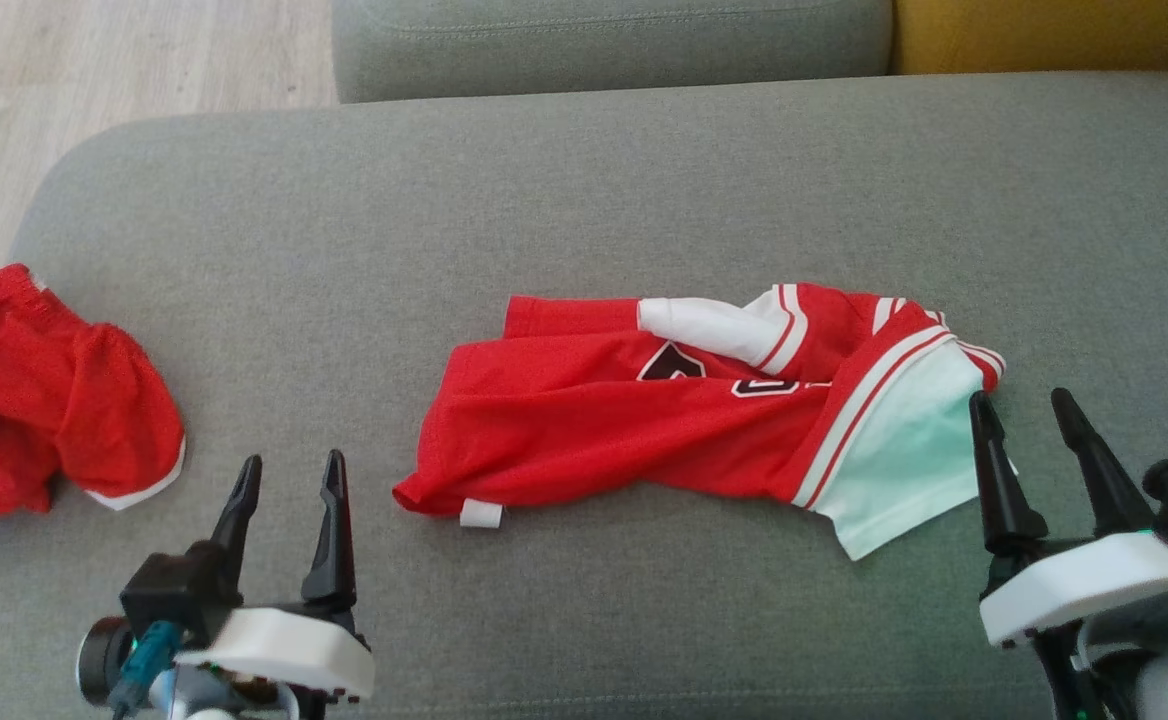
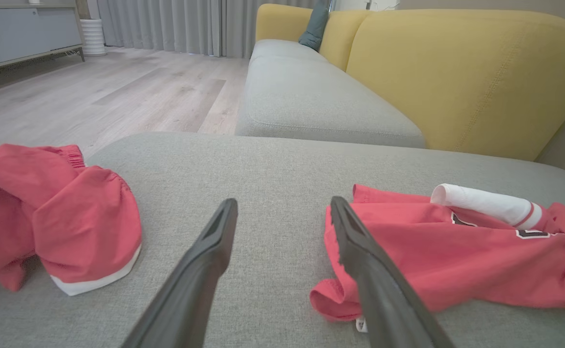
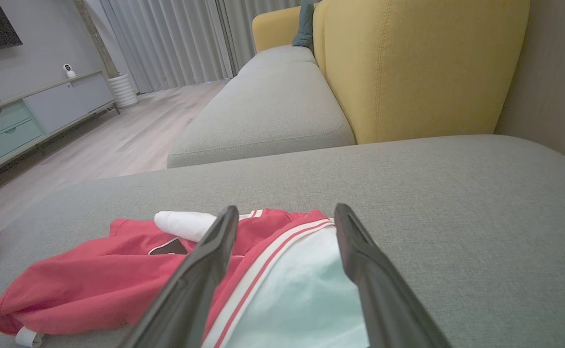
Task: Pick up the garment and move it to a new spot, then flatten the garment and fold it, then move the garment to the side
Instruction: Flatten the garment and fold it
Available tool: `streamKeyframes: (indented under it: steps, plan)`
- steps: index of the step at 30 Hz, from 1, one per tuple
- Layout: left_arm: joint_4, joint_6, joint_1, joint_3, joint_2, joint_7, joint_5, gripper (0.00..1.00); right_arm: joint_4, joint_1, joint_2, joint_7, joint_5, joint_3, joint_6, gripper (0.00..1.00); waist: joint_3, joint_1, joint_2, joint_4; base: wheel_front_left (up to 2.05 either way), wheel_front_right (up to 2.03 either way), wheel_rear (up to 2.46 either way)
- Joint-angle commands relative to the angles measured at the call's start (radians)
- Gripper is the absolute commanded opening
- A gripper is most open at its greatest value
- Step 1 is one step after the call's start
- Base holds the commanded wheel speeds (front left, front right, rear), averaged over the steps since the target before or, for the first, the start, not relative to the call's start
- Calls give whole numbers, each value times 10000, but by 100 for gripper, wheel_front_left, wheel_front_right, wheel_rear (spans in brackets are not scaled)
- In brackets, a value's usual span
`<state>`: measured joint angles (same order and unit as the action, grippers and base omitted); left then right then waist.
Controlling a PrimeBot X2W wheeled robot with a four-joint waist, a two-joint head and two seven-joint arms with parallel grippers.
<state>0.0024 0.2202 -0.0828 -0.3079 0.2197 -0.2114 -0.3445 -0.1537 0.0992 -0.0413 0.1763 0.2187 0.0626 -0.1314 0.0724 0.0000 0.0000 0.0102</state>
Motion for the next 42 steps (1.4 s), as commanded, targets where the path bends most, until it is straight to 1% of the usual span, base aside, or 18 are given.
streamKeyframes:
  steps: [1, 8, 14, 15, 16, 19, 22, 25, 27, 30, 35, 36, 37, 38, 42]
  plan:
    - [-376, 83, 273, 371, 197, 31, 65, 100, -443, -103, -89, 39, 47, -268, 7, 100, -12, 0, 0, -6, 0, 0, 0]
    - [-492, 125, 268, 314, 258, 119, 75, 100, -457, -107, -89, 56, 88, -287, 7, 100, 0, 0, 0, -17, 0, 0, 0]
    - [-397, -34, 453, 227, 357, 93, 73, 100, -448, -140, -89, 49, 120, -276, 7, 100, 50, 0, 0, -2, 0, 0, 0]
    - [-382, -87, 535, 152, 376, 139, 106, 100, -445, -144, -89, 51, 131, -266, 7, 100, 84, 0, 0, 15, 0, 0, 0]
    - [-295, -313, 724, -66, 355, 323, 54, 100, -417, -160, -89, 64, 160, -280, 7, 100, 136, 0, 0, 30, 0, 0, 0]
    - [66, -780, 1024, -528, 343, 935, -88, 100, -393, -215, -89, 85, 189, -338, 7, 100, 286, 0, 0, 14, 0, 0, 0]
    - [612, -1159, 1306, -886, 367, 1696, -257, 100, -354, -310, -89, 78, 217, -391, 7, 100, 465, 0, 0, -42, 0, 0, 0]
    - [1224, -1341, 1594, -1013, 465, 2283, -356, 100, -301, -395, -89, 63, 242, -411, 7, 100, 631, 0, 0, -100, 0, 0, 0]
    - [1713, -1399, 1919, -1007, 544, 2471, -360, 100, -249, -467, -89, 34, 282, -385, 7, 100, 781, 0, 0, -145, 0, 0, 0]
    - [1999, -1440, 2120, -986, 549, 2471, -383, 100, -224, -519, -89, 5, 308, -379, 7, 100, 867, 0, 0, -160, 0, 0, 0]
    - [2766, -1716, 2682, -964, 460, 2240, -546, 100, -125, -683, -89, -45, 367, -401, 7, 100, 1070, 0, 0, -219, 0, 0, 0]
    - [2881, -1813, 2750, -992, 449, 2266, -599, 42, -100, -699, -89, -45, 367, -403, 7, 100, 1091, 0, 0, -226, 0, 0, 0]
    - [2881, -1813, 2750, -992, 449, 2266, -599, 42, -100, -699, -89, -45, 367, -403, 7, 100, 1091, 0, 0, -226, 0, 0, 0]
    - [2978, -1877, 2807, -999, 432, 2276, -654, 0, -71, -707, -89, -42, 365, -395, 7, 100, 1107, 0, 0, -231, 0, 0, 0]
    - [3257, -1988, 2954, -1032, 408, 2211, -725, 0, 190, -679, -89, 73, 343, -241, 7, 100, 1173, 0, 0, -242, 0, 0, 0]
